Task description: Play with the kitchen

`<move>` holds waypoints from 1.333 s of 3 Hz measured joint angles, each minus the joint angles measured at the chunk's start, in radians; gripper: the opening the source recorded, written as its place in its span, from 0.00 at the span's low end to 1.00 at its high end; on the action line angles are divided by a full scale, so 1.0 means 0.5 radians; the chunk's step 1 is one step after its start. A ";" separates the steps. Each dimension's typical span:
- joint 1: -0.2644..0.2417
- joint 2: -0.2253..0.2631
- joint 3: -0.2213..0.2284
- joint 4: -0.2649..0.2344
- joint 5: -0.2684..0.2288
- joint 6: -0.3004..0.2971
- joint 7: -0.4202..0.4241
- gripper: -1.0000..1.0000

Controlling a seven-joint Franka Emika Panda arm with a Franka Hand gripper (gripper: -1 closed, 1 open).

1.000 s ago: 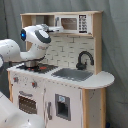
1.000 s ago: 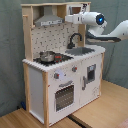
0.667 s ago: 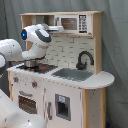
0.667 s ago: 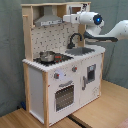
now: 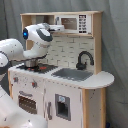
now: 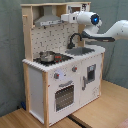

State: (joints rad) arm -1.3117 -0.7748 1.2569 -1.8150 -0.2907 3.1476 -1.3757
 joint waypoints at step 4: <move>0.150 0.005 -0.126 -0.077 0.001 -0.016 0.047 1.00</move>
State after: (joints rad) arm -1.2368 -0.7724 1.1941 -1.8537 -0.2901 3.1394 -1.3524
